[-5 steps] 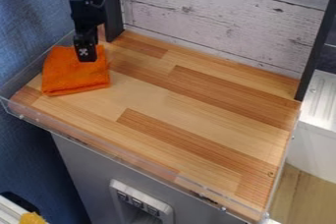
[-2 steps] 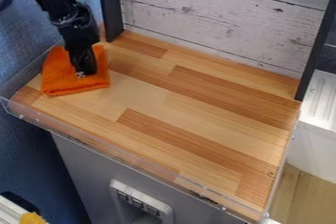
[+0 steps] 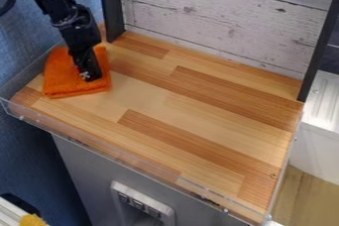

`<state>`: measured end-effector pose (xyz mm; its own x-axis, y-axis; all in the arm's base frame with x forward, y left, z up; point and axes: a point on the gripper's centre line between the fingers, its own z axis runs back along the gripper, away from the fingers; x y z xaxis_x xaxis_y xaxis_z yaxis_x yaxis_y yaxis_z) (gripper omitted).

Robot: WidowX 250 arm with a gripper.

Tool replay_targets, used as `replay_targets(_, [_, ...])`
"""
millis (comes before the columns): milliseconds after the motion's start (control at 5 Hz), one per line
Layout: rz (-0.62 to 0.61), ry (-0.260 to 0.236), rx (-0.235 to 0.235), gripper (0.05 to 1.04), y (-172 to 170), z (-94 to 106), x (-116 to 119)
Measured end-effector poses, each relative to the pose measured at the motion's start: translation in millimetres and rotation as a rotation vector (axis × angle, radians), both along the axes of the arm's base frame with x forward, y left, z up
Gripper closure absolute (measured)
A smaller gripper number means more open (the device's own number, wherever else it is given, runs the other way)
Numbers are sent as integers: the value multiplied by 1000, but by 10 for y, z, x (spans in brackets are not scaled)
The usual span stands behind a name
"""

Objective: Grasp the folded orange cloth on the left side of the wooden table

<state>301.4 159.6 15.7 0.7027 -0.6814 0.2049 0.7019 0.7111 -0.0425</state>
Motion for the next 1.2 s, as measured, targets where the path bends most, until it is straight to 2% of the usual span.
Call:
replay_targets(200, [130, 76, -41, 1025, -189, 26, 34])
replay_targets(400, [267, 161, -46, 1025, -376, 44, 60])
replay_targets(600, [401, 249, -19, 1025, -602, 40, 70])
replay_targets(800, [524, 305, 40, 1025, -799, 16, 73])
replay_targets(1000, [625, 329, 114, 1025, -968, 6, 87])
replay_targets(1200, [710, 328, 191, 1025, -1085, -53, 54])
